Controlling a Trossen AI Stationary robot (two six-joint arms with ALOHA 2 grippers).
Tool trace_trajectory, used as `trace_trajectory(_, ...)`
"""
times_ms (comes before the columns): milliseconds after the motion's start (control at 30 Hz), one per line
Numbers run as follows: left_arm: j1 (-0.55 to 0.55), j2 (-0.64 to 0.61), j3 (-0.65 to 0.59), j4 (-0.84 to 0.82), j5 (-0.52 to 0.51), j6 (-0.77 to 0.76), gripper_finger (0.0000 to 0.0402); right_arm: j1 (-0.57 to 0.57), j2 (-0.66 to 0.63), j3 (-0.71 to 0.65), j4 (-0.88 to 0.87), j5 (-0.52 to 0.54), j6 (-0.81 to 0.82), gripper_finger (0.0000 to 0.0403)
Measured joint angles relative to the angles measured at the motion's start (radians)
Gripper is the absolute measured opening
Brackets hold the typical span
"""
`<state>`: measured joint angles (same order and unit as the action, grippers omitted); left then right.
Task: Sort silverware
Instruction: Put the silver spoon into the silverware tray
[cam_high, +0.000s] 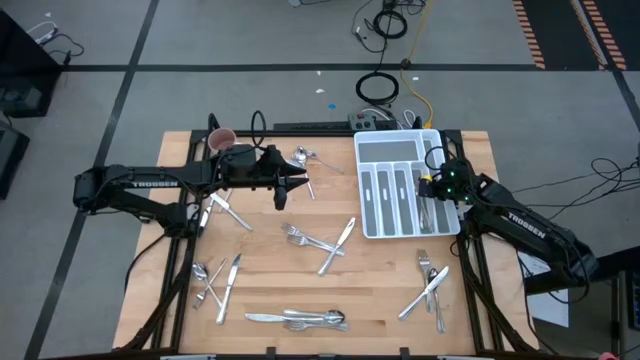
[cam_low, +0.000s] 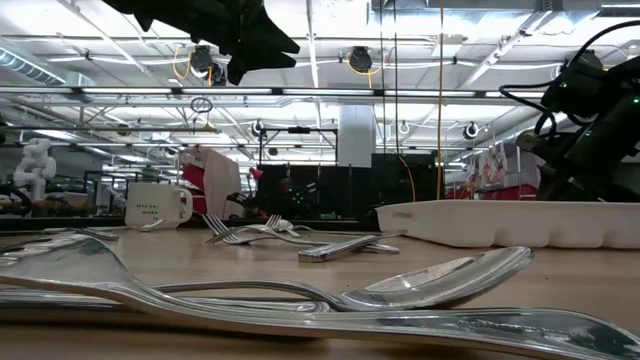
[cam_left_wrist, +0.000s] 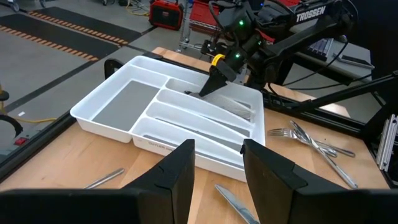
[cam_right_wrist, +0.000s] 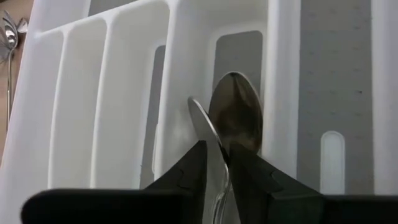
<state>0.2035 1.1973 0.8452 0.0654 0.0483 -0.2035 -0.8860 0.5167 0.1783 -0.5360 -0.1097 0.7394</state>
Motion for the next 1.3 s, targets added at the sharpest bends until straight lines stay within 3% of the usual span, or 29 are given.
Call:
trace_trajectory(400,0.000,0.000,0.000,0.000,0.000,0.000,0.0141,0.000,-0.001,0.158,-0.077,0.012,-0.030,0.0066)
trace_trajectory(667,0.000,0.000,0.000,0.001,0.000,0.000,0.0141,0.000,0.000,0.303,-0.253,0.148,-0.138,0.0066)
trace_trajectory(833,0.000,0.000,0.000,0.009,-0.018,0.001,0.0141,0.000,-0.001,0.423,-0.266,0.187,-0.210,0.0066)
trace_trajectory(967,0.000,0.000,0.000,0.022,-0.068,-0.013,0.0141,0.000,-0.001,0.537,-0.245,0.189,-0.264,0.0066)
trace_trajectory(1067,0.000,0.000,0.000,0.091,-0.069,-0.110,0.0141,0.000,-0.001,0.636,-0.226,0.187,-0.302,0.0066)
trace_trajectory(1167,0.000,-0.006,0.000,0.183,-0.062,-0.219,0.0141,0.000,-0.002,0.731,-0.176,0.147,-0.351,0.0066)
trace_trajectory(1300,0.000,-0.047,0.000,0.293,-0.024,-0.244,0.0141,0.000,0.010,0.836,-0.074,0.065,-0.375,0.0066)
